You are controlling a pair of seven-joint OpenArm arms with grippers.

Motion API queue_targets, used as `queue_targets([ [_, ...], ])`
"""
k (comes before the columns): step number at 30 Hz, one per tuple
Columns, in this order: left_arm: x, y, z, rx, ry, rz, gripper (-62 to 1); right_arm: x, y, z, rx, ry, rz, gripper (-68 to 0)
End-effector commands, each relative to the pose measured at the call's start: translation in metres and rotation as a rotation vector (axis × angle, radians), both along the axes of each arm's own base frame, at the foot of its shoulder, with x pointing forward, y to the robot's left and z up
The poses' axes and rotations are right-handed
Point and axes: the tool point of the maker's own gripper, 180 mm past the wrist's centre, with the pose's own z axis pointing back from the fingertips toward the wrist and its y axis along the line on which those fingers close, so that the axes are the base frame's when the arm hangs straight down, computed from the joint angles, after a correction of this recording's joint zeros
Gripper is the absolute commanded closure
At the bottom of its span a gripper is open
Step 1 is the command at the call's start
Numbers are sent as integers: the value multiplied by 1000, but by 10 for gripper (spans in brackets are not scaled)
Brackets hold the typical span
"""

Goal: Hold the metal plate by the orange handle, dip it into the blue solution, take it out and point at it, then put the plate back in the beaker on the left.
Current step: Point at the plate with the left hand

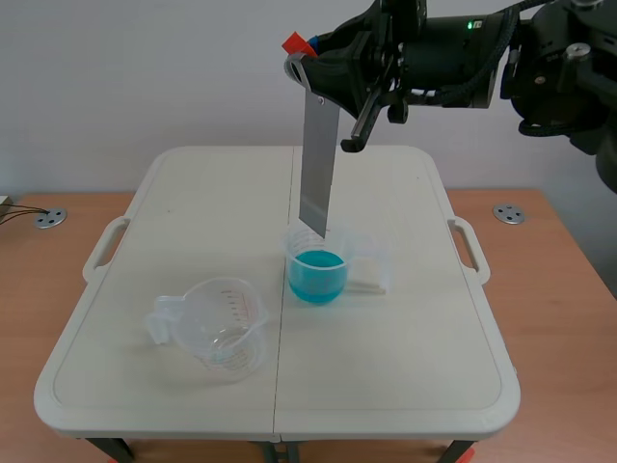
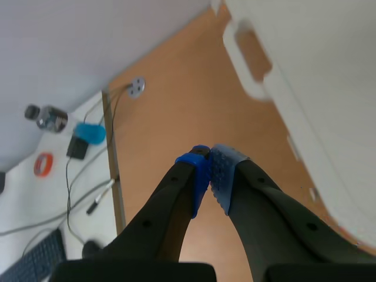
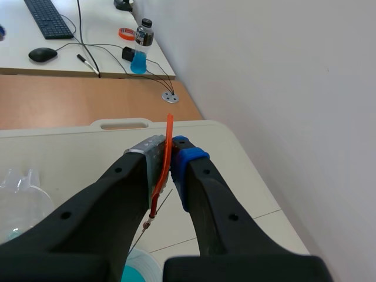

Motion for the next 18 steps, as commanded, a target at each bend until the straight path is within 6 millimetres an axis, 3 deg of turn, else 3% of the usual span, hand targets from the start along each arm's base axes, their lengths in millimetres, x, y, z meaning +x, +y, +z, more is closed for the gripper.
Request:
queue_targets([
  [1,-16,-3,-13,-8,43,1,-32,3,0,19,31,-42,6,-13],
  [10,-125,-10,-80,-99,322,90,-32,7,-2,15,45,-26,-5,-13],
  [18,-203,-60,-129,-295,547,91,-32,13,-3,5,58,8,-21,-13],
])
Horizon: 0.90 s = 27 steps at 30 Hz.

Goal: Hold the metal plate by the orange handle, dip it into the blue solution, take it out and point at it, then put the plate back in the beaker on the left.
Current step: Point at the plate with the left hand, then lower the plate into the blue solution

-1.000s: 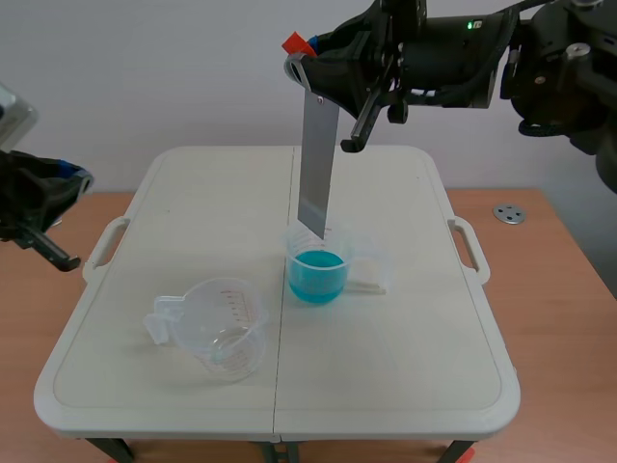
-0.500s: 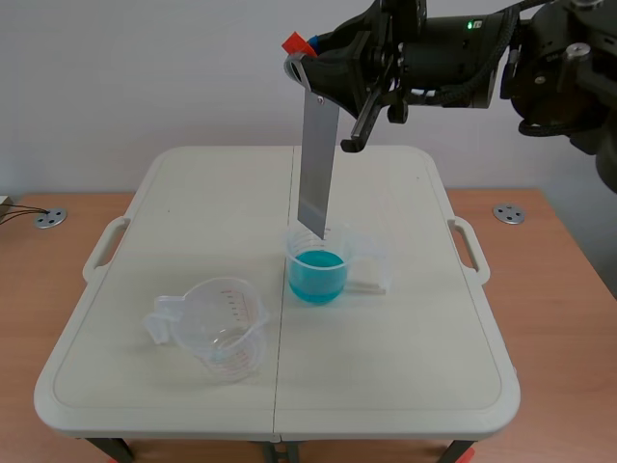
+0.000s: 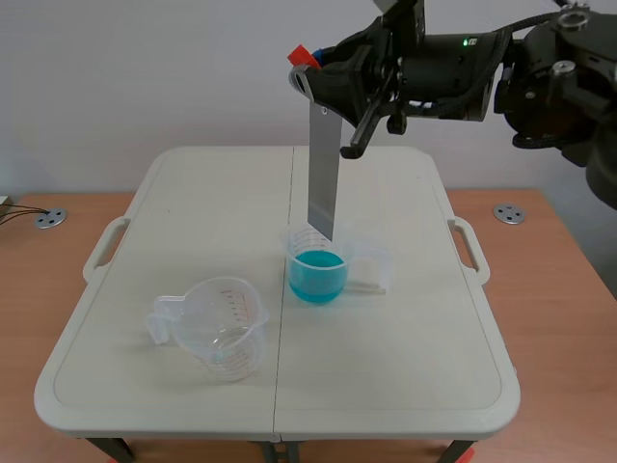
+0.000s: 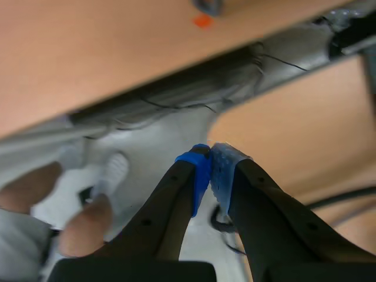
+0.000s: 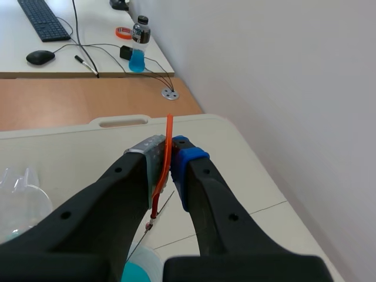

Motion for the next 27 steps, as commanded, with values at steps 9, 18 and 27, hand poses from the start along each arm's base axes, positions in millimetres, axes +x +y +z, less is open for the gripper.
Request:
queue_targets([
  [9,-58,-83,-27,-193,131,13,-32,10,0,5,39,1,-14,-13],
  [18,-77,-109,-32,-249,174,21,-32,13,-1,-12,51,50,-28,-13],
  [27,-77,-109,-32,-248,177,20,-32,19,-1,-36,49,109,-48,-13],
])
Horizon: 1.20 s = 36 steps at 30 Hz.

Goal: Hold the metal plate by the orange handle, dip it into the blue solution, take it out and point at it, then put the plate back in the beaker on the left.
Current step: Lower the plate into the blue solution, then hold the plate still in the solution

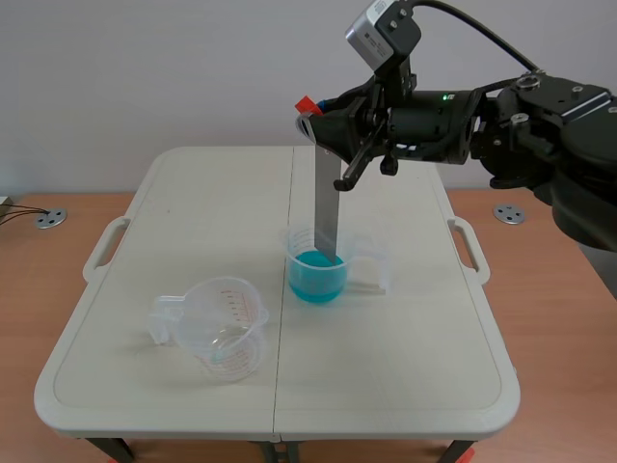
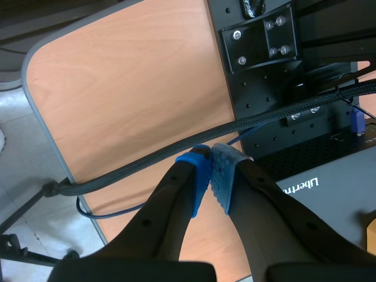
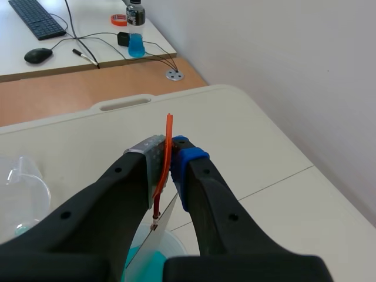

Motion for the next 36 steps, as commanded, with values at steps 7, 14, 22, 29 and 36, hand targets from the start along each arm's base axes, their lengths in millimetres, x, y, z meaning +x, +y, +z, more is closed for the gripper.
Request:
queue_targets([
  [7,4,0,2,-6,-12,-3,-32,1,3,-3,48,2,-5,-13],
  [14,4,0,2,-7,-12,-3,-32,-1,1,-24,36,38,-16,-13],
  [22,4,0,2,-7,-13,-3,-32,0,-5,-44,17,71,-35,-13],
  [29,4,0,2,-7,-12,-3,-32,0,-7,-48,24,76,-41,-13],
  [36,4,0,2,-7,-12,-3,-32,0,-7,-47,22,72,-39,-13],
])
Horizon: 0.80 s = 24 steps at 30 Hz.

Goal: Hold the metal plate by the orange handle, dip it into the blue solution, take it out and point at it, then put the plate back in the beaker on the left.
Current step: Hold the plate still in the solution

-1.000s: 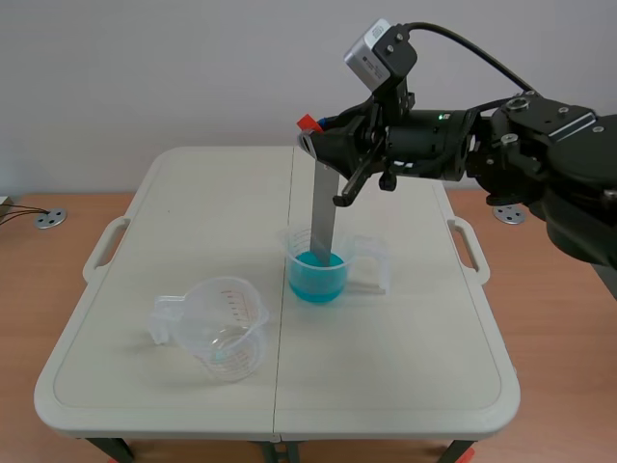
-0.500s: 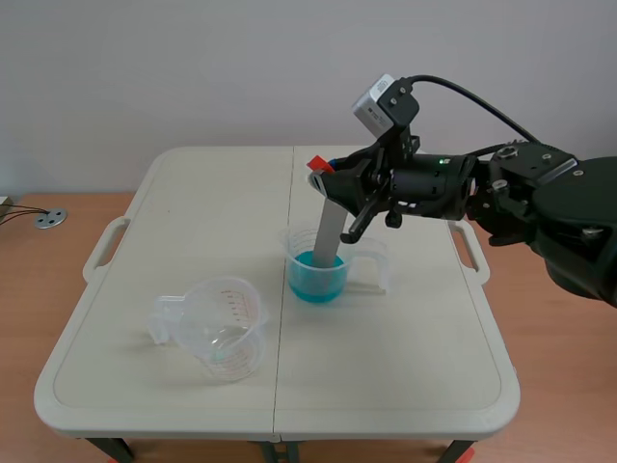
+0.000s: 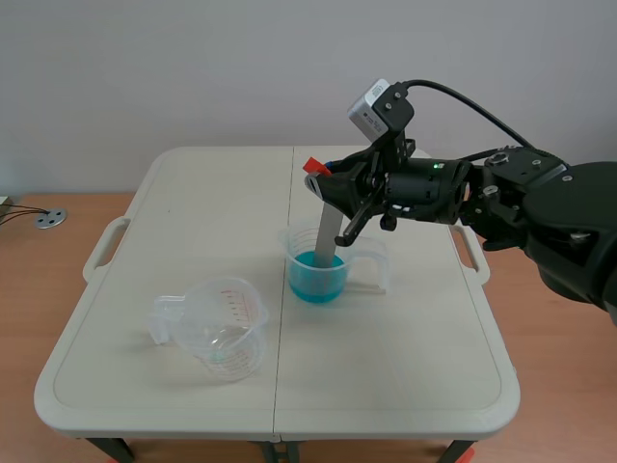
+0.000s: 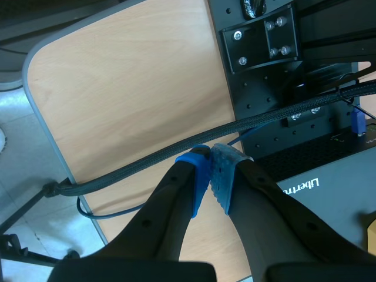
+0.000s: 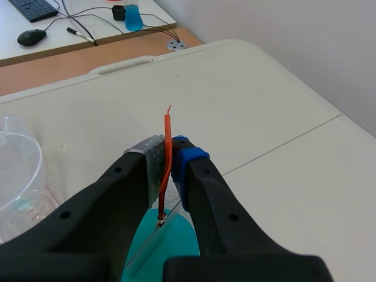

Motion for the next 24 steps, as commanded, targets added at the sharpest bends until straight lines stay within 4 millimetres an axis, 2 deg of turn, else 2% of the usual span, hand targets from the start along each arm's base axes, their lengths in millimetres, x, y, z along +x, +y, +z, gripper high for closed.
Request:
queue_targets([
  [1,4,-1,2,-7,-12,-3,-32,7,0,14,16,-35,2,-13],
  [24,4,-1,2,-7,-12,-3,-32,7,-1,20,39,-55,6,-13],
])
